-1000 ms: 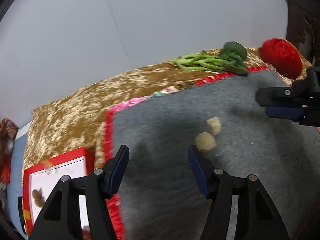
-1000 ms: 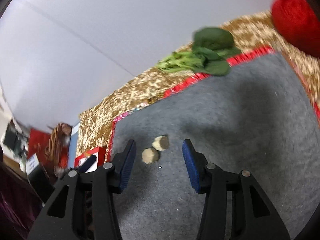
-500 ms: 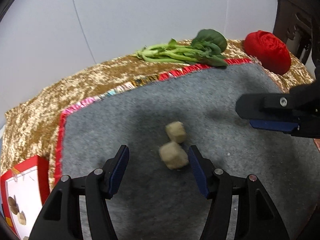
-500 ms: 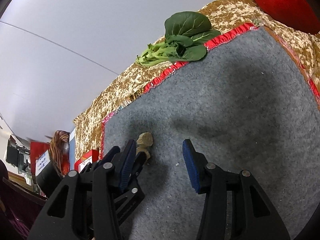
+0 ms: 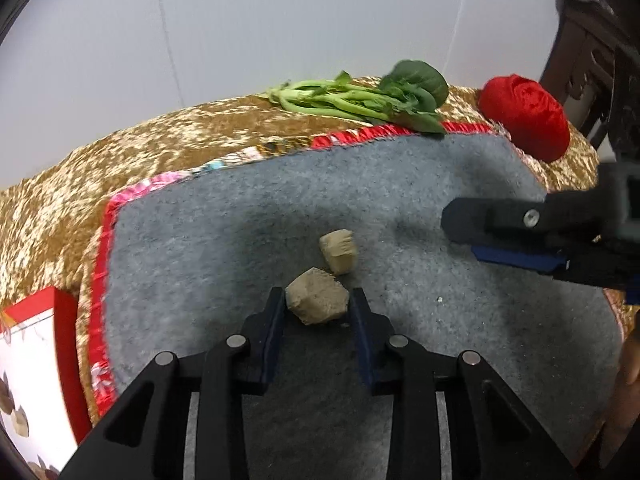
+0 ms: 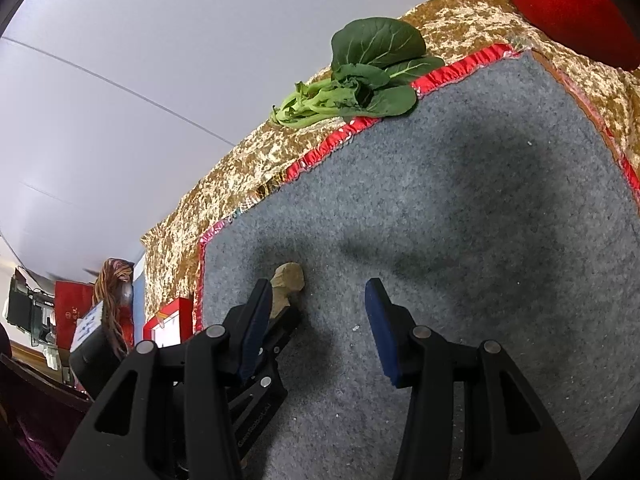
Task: Organize fruits
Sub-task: 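Grasp a beige piece with the left tool while the right tool grasps the other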
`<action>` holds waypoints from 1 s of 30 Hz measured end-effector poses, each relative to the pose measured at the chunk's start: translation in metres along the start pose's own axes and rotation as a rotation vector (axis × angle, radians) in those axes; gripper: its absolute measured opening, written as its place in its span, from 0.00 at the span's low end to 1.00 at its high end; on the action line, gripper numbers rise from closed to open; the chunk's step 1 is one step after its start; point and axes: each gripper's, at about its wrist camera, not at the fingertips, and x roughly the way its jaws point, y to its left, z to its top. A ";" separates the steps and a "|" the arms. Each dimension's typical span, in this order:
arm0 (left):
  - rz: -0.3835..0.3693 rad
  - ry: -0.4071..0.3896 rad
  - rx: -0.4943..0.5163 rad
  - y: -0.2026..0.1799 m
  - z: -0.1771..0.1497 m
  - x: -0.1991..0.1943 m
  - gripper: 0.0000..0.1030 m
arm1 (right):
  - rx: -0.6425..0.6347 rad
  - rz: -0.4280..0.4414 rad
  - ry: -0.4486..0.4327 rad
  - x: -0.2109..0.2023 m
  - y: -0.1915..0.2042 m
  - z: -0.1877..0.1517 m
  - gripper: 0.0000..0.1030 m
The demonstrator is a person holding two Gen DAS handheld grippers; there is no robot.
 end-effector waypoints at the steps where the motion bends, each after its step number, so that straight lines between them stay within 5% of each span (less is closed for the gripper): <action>1: 0.012 0.002 -0.009 0.004 0.000 -0.003 0.31 | -0.007 -0.004 0.002 0.002 0.001 -0.001 0.48; 20: 0.083 0.020 -0.059 0.057 -0.031 -0.050 0.31 | -0.138 -0.088 0.044 0.070 0.052 -0.007 0.48; 22: 0.092 0.020 -0.050 0.056 -0.032 -0.051 0.31 | -0.143 -0.133 0.047 0.079 0.050 -0.007 0.39; 24: 0.095 0.013 -0.047 0.056 -0.030 -0.052 0.30 | -0.126 -0.160 0.040 0.082 0.044 -0.006 0.20; 30: 0.099 -0.009 -0.018 0.048 -0.027 -0.054 0.31 | 0.019 -0.020 0.096 0.061 0.011 0.001 0.16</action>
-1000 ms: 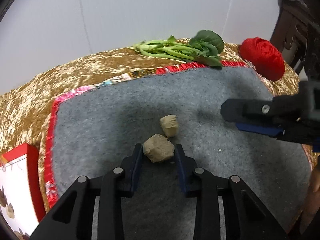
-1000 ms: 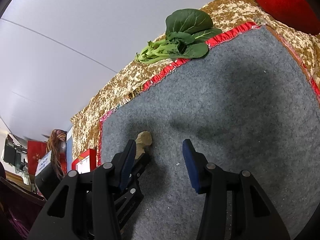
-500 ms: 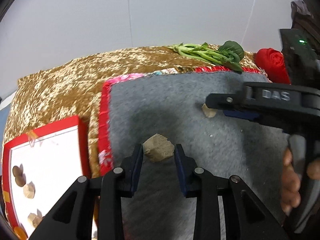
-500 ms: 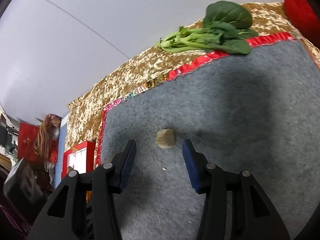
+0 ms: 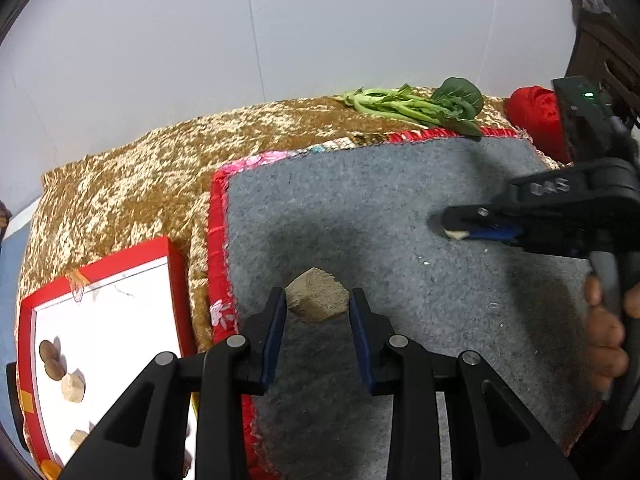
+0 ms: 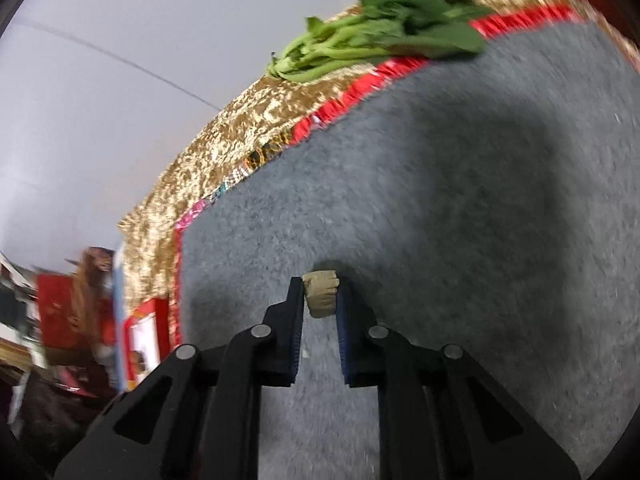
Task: Organize fruits
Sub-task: 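Grasp a beige piece with the left tool while the right tool grasps the other, then carry both held beige pieces from the grey mat over the white tray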
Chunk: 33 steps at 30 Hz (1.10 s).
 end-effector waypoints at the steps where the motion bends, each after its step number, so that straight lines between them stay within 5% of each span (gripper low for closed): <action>1: 0.002 -0.002 0.007 -0.003 0.001 0.000 0.31 | 0.003 0.010 0.008 -0.004 -0.001 -0.001 0.16; 11: 0.060 -0.020 0.049 -0.026 0.011 0.007 0.31 | -0.077 -0.026 0.071 -0.043 -0.015 -0.032 0.16; 16: 0.105 -0.057 0.091 -0.040 0.013 0.007 0.31 | -0.103 -0.006 0.028 -0.057 -0.013 -0.034 0.16; 33: 0.174 -0.171 0.092 -0.033 0.014 -0.023 0.31 | -0.151 -0.071 0.047 -0.038 -0.004 -0.035 0.16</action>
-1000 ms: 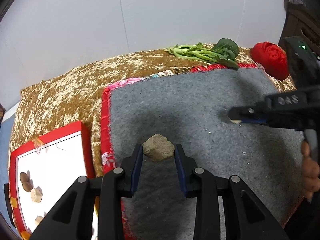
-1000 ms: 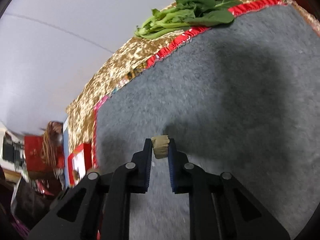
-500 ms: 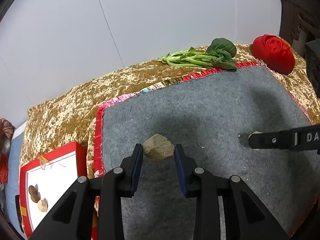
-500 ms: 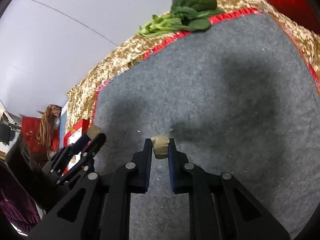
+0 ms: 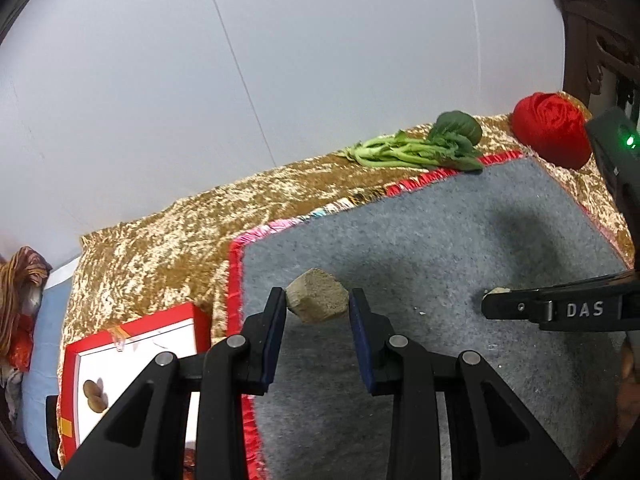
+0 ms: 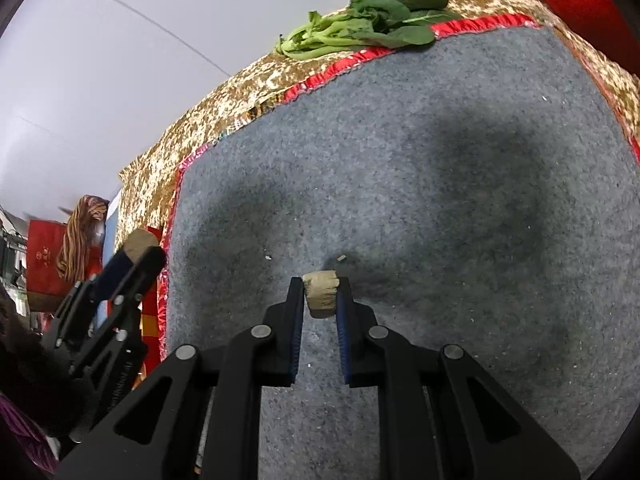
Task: Organize fruits
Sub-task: 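Carry both held beige pieces from the grey mat over the white tray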
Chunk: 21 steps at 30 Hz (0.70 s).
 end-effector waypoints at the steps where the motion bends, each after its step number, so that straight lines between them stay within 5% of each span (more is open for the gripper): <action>1: 0.002 -0.004 -0.002 0.002 0.000 -0.002 0.31 | -0.003 -0.003 -0.003 0.000 0.001 0.000 0.16; 21: 0.076 -0.042 -0.079 0.061 -0.015 -0.031 0.31 | -0.089 -0.003 0.017 0.025 0.049 -0.012 0.16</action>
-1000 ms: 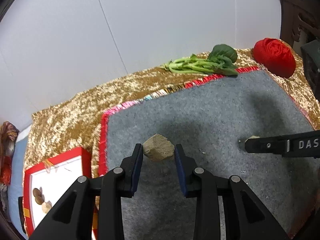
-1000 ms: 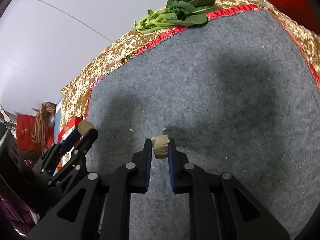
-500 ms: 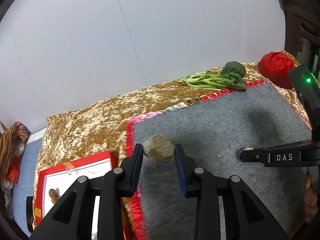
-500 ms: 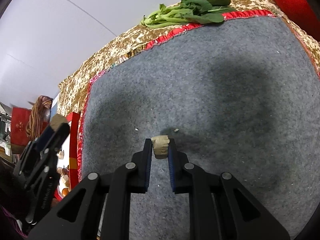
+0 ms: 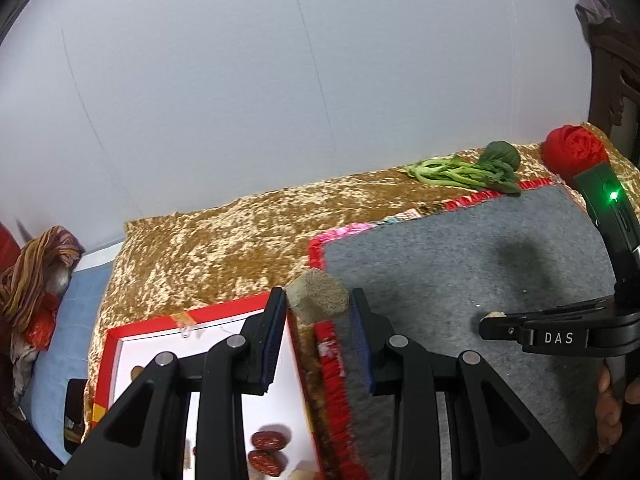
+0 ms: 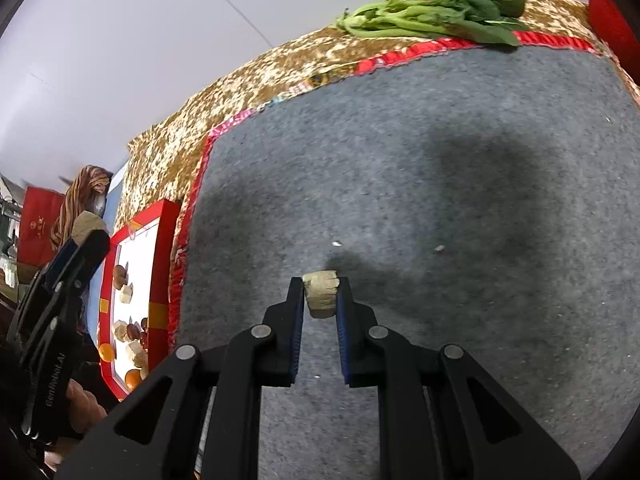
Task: Organize fruits
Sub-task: 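Carry both held beige pieces from the grey mat over the white tray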
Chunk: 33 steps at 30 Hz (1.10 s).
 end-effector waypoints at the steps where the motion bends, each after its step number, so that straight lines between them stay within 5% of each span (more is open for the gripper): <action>1: 0.004 0.001 -0.007 0.004 -0.001 -0.001 0.31 | -0.004 0.003 0.003 0.001 0.002 0.000 0.16; 33: 0.075 -0.006 -0.075 0.060 -0.015 -0.014 0.31 | -0.082 0.082 -0.015 0.016 0.057 -0.012 0.16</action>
